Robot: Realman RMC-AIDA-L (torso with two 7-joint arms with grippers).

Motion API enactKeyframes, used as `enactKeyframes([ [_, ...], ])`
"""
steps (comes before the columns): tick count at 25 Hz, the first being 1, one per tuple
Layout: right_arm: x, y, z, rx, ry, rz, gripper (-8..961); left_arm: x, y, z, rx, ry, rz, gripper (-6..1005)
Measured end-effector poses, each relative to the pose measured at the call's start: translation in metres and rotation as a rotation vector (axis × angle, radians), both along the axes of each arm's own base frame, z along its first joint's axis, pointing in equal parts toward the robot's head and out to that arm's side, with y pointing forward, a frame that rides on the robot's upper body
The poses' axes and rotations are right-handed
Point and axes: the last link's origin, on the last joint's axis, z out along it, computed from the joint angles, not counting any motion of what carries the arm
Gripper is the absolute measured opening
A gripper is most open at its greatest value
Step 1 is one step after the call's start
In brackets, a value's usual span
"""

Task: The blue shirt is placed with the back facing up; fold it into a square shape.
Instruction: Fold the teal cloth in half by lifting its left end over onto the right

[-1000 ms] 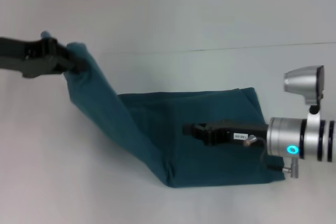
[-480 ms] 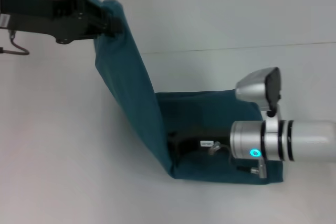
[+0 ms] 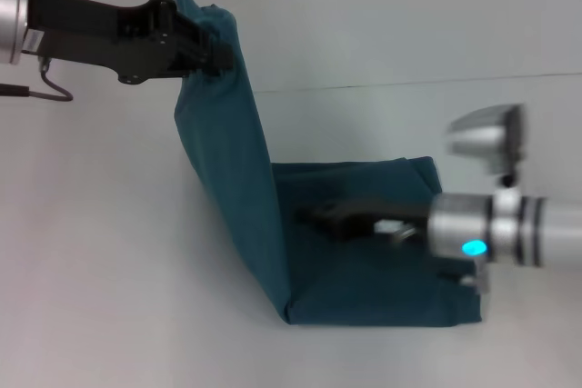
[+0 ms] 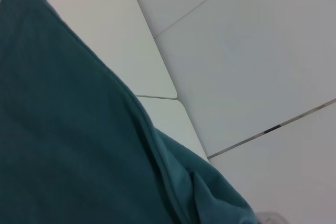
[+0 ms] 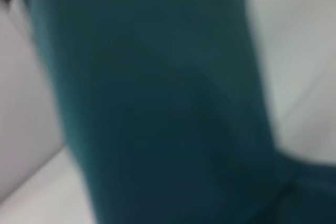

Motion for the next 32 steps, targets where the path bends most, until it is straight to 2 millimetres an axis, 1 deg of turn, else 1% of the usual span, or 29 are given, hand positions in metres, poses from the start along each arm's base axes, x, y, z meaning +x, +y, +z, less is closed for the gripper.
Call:
enactKeyframes([
  [4, 0.025, 0.001, 0.047, 0.112, 0.057, -0.072, 0, 0.002, 0.001, -0.001, -0.003, 0.003, -0.006, 71],
  [6, 0.044, -0.002, 0.078, 0.189, 0.077, -0.124, -1, 0.004, 0.001, -0.002, -0.004, 0.006, -0.012, 78],
  [9, 0.075, -0.016, 0.126, 0.296, 0.109, -0.204, -1, 0.009, 0.001, -0.005, -0.013, 0.008, -0.025, 89],
  [13, 0.112, -0.038, 0.182, 0.423, 0.153, -0.295, 0, 0.021, 0.000, -0.017, -0.045, 0.021, -0.062, 103],
  [16, 0.131, -0.053, 0.209, 0.494, 0.171, -0.344, -1, 0.035, -0.003, -0.031, -0.077, 0.022, -0.095, 114],
  [18, 0.140, -0.062, 0.222, 0.529, 0.177, -0.372, -1, 0.044, -0.006, -0.044, -0.102, 0.029, -0.120, 121],
  [21, 0.149, -0.072, 0.237, 0.573, 0.190, -0.398, -1, 0.061, -0.013, -0.076, -0.141, 0.057, -0.166, 131],
  [22, 0.149, -0.072, 0.237, 0.573, 0.190, -0.398, -1, 0.066, -0.016, -0.086, -0.149, 0.067, -0.179, 135],
  [23, 0.151, -0.073, 0.239, 0.578, 0.190, -0.401, 0, 0.072, -0.019, -0.101, -0.153, 0.078, -0.200, 138],
  [25, 0.152, -0.074, 0.241, 0.583, 0.191, -0.405, 0, 0.081, -0.022, -0.121, -0.143, 0.104, -0.232, 145],
  [26, 0.152, -0.074, 0.242, 0.583, 0.191, -0.405, 1, 0.084, -0.022, -0.129, -0.135, 0.119, -0.238, 149],
  [28, 0.151, -0.072, 0.242, 0.584, 0.191, -0.403, 1, 0.088, -0.025, -0.159, -0.129, 0.170, -0.258, 156],
  [30, 0.151, -0.071, 0.243, 0.586, 0.190, -0.404, 2, 0.088, -0.030, -0.182, -0.142, 0.202, -0.268, 163],
  [32, 0.151, -0.070, 0.243, 0.588, 0.189, -0.404, 2, 0.085, -0.036, -0.200, -0.157, 0.229, -0.274, 170],
])
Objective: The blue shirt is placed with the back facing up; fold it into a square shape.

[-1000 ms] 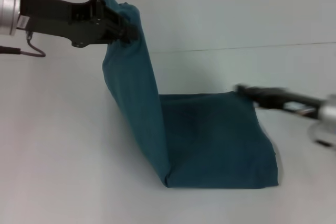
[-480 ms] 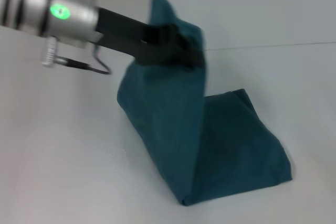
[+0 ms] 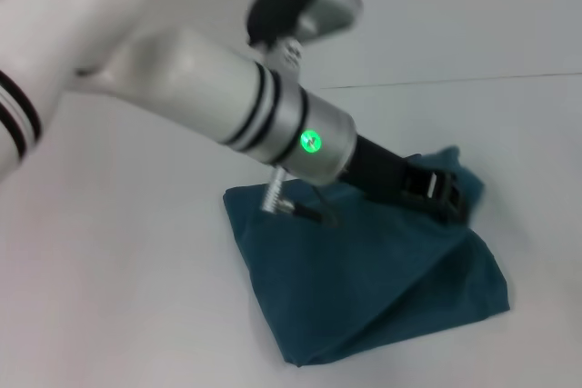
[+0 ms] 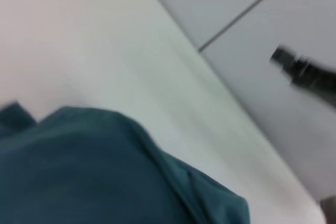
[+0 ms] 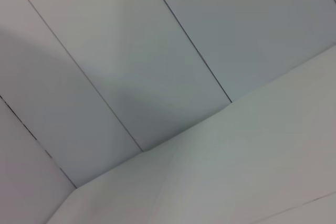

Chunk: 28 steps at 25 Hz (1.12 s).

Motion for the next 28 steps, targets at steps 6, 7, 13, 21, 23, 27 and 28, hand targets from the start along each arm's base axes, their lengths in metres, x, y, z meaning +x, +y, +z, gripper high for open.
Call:
enactKeyframes([
  [6, 0.000, 0.001, 0.001, 0.000, -0.006, 0.002, 4, -0.003, -0.007, -0.013, -0.004, -0.027, 0.034, 191],
  [7, -0.001, 0.001, 0.001, 0.000, -0.007, 0.002, 5, -0.003, -0.007, -0.012, -0.008, -0.034, 0.039, 195],
  [13, -0.006, 0.008, -0.001, -0.009, -0.016, 0.022, 7, -0.006, -0.007, -0.007, -0.024, -0.062, 0.062, 413],
  [21, -0.024, 0.017, -0.005, -0.125, -0.113, 0.079, 9, -0.047, 0.009, 0.042, 0.038, -0.168, 0.121, 585],
  [23, -0.032, 0.021, -0.005, -0.185, -0.138, 0.087, 10, -0.063, 0.013, 0.057, 0.077, -0.182, 0.132, 628],
  [27, -0.049, 0.034, -0.005, -0.312, -0.168, 0.077, 11, -0.107, 0.016, 0.092, 0.168, -0.236, 0.179, 876],
  [28, -0.054, 0.038, -0.006, -0.352, -0.177, 0.067, 11, -0.112, 0.015, 0.095, 0.175, -0.245, 0.182, 894],
])
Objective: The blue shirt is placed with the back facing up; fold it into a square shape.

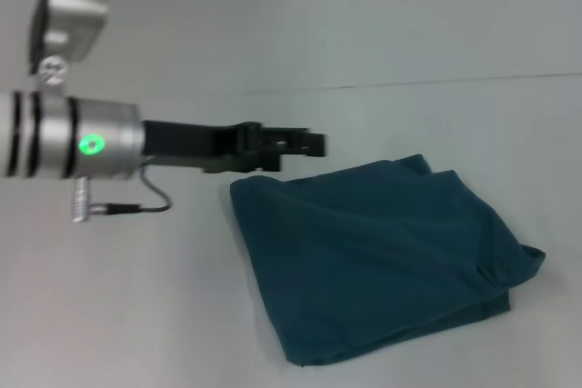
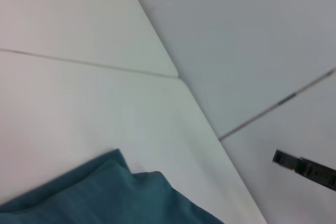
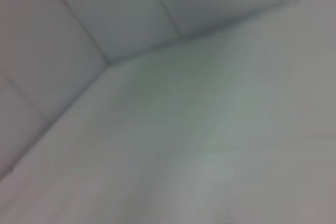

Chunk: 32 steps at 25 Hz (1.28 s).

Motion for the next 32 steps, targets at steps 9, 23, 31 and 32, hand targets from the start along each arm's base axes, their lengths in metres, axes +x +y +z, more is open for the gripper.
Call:
enactKeyframes([
  [9, -0.049, 0.039, -0.014, -0.318, -0.232, -0.159, 271, -0.050, -0.029, 0.025, -0.003, 0.061, -0.158, 947],
  [23, -0.079, 0.063, -0.070, -0.435, -0.323, -0.246, 700, -0.079, -0.050, 0.024, 0.006, 0.098, -0.193, 947],
  [31, -0.075, 0.064, -0.098, -0.466, -0.295, -0.267, 646, -0.083, -0.052, 0.022, -0.005, 0.121, -0.201, 947],
  [32, -0.075, 0.064, -0.099, -0.467, -0.295, -0.269, 639, -0.083, -0.052, 0.022, -0.004, 0.121, -0.203, 946],
])
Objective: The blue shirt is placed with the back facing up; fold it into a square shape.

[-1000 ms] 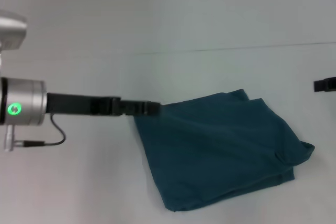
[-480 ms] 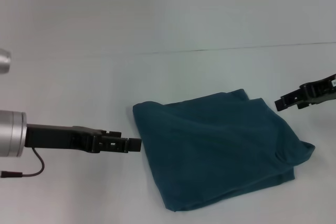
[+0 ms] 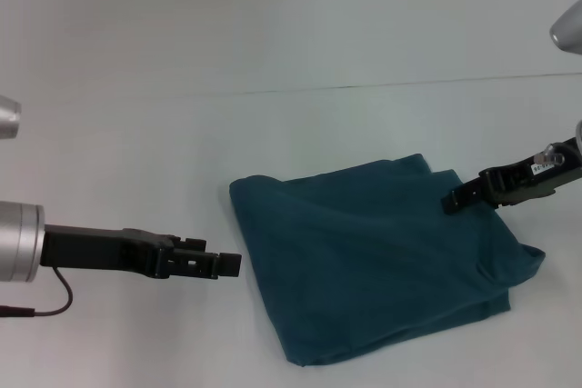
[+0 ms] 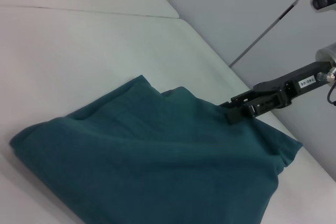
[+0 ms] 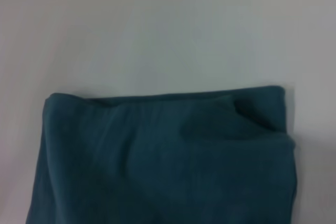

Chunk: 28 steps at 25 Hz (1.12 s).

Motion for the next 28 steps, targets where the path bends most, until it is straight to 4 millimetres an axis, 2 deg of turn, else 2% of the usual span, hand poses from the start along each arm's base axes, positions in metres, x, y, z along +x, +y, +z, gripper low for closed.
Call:
enactKeyframes([
  [11, 0.008, 0.001, 0.000, 0.035, -0.010, -0.010, 565, -0.002, 0.000, -0.001, 0.000, 0.016, 0.002, 937],
  [14, 0.011, 0.001, 0.001, 0.038, -0.010, -0.014, 329, -0.002, 0.001, -0.001, 0.000, 0.021, 0.003, 935],
  [19, 0.012, 0.000, 0.001, 0.041, -0.012, -0.012, 87, -0.001, 0.001, -0.001, 0.000, 0.022, 0.000, 930],
  [28, 0.007, 0.010, 0.002, 0.108, -0.038, 0.101, 22, -0.002, 0.000, -0.003, -0.005, 0.023, 0.000, 923],
])
